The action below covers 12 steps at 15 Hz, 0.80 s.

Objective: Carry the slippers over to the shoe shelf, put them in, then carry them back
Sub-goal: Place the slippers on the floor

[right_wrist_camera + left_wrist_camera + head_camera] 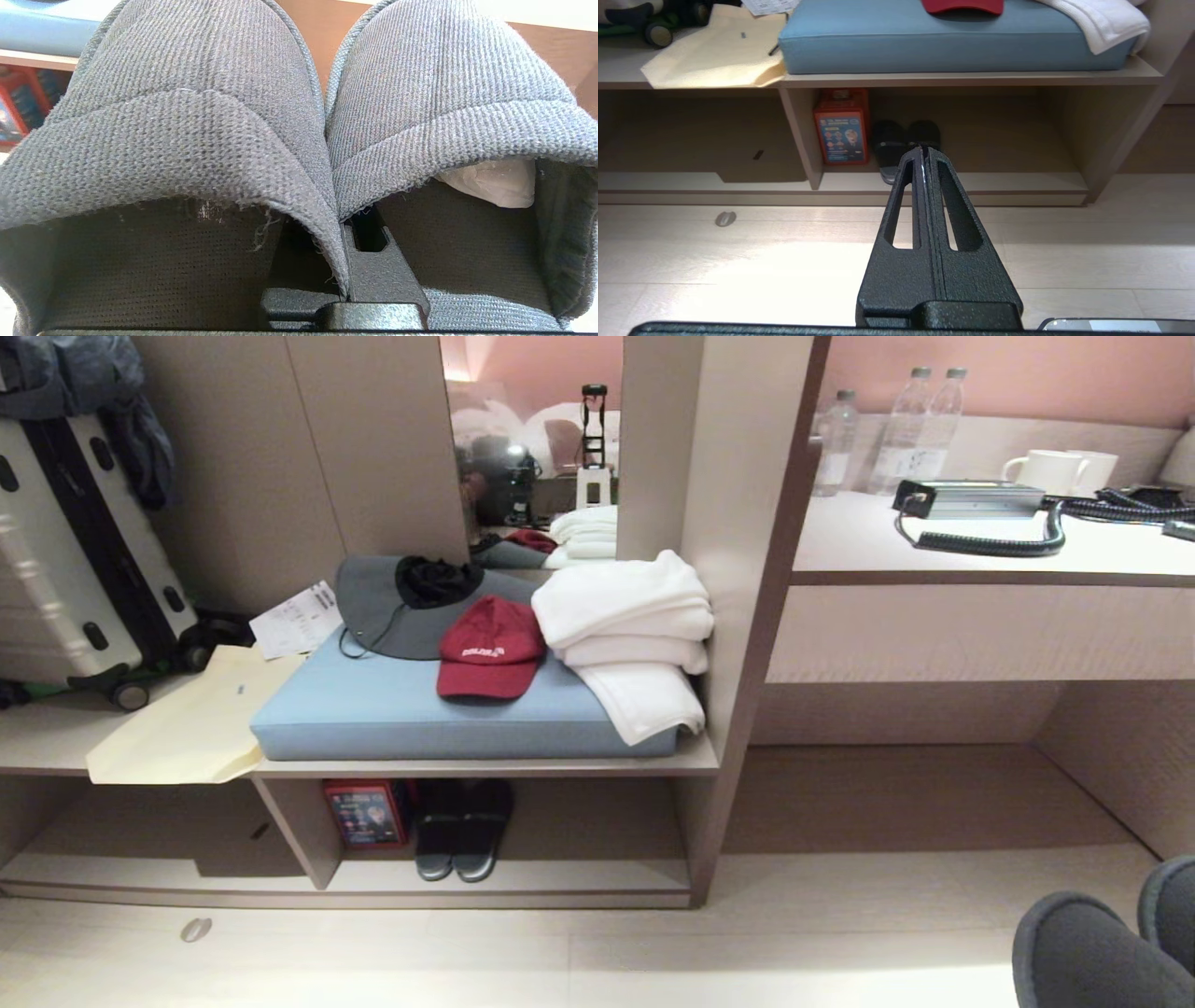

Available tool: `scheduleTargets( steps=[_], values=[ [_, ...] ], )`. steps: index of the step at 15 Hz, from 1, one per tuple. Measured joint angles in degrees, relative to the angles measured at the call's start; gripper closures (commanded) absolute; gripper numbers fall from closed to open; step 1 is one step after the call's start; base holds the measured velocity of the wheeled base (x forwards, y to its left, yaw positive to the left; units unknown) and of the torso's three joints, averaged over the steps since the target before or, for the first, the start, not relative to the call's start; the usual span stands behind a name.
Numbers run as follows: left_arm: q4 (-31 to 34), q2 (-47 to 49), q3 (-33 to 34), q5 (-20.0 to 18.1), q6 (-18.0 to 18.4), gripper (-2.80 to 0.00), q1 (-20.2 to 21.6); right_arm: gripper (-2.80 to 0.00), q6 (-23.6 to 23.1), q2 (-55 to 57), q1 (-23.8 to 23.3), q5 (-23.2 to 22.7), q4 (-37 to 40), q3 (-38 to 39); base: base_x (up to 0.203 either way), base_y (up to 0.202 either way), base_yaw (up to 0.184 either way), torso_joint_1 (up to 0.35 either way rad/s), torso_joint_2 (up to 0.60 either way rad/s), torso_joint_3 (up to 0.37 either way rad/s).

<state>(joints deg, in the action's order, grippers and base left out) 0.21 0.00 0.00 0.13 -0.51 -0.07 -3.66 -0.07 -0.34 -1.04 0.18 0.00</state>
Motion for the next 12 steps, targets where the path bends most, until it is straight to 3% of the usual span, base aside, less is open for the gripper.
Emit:
scheduleTargets(
  steps=[12],
  values=[
    [-0.05,0.00,0.00,0.05,0.01,0.00,-0.03,0.00,0.02,0.00,0.01,0.02,0.00,0.00,0.000,-0.196,0.003,0.003,0.00,0.003]
  ],
)
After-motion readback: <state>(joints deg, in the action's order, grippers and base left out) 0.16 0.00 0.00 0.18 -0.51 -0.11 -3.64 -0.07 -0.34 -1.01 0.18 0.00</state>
